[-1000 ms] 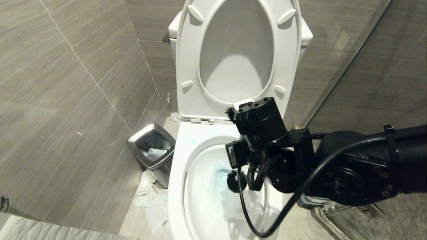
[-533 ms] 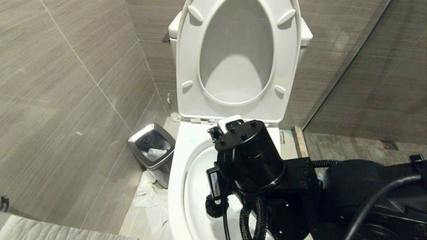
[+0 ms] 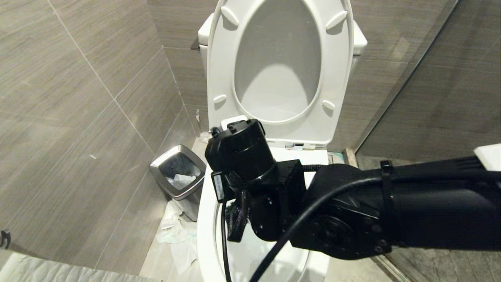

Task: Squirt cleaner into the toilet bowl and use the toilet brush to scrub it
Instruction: Scrub the toilet bowl

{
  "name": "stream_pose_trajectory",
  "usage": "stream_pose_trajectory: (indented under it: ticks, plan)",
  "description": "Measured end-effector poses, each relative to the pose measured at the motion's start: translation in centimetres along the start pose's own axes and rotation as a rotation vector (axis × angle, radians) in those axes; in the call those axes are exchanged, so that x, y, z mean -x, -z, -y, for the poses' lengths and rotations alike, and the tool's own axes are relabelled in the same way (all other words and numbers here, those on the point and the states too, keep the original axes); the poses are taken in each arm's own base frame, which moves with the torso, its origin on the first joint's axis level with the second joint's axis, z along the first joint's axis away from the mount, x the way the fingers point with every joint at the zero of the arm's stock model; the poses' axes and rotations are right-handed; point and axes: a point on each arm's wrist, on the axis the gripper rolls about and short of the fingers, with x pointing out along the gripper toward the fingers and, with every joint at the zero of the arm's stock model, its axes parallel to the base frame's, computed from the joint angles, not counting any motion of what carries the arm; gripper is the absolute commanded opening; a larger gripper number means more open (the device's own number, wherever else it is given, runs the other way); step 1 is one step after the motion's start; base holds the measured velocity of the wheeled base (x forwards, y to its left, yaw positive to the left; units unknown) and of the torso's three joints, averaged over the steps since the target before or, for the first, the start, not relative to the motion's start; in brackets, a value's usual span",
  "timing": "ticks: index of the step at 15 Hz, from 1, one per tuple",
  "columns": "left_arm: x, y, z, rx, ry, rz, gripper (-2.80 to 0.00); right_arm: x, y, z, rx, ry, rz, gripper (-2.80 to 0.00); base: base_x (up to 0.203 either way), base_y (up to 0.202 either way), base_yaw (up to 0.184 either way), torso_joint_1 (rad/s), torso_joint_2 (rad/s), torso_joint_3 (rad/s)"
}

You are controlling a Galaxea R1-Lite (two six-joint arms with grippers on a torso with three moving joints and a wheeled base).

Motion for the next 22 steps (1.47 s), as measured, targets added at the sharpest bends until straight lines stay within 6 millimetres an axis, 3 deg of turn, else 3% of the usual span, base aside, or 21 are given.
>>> stream_pose_trajectory:
  ticks: [3,6,9,12,18,22]
  plan:
    - [0.0,0.0,0.0,0.0,0.0,0.0,-2.8,-2.5,-0.8,1.6,0.023,0.059,0.015,-2.8,0.0,0.0,0.0,0.0,0.0,0.0]
    - [0.0,0.0,0.0,0.0,0.0,0.0,-2.8,-4.1,-1.7,4.4,0.013,0.126,0.019,-2.8,0.0,0.0,0.0,0.0,0.0,0.0]
    - [0.0,0.0,0.0,0.0,0.001,0.0,-2.8,-4.6,-1.9,7.3,0.008,0.18,0.004,-2.8,0.0,0.0,0.0,0.0,0.0,0.0]
    - [0.0,0.0,0.0,0.0,0.0,0.0,-2.8,-3.4,-1.7,8.8,0.017,0.188,-0.018,-2.8,0.0,0.0,0.0,0.0,0.0,0.0]
    - [0.0,0.0,0.0,0.0,0.0,0.0,-2.8,0.1,-0.9,7.8,0.034,0.101,-0.037,-2.8,0.0,0.0,0.0,0.0,0.0,0.0]
    - [0.0,0.0,0.0,0.0,0.001,0.0,-2.8,-0.3,-0.2,7.0,0.041,0.089,-0.048,-2.8,0.0,0.0,0.0,0.0,0.0,0.0]
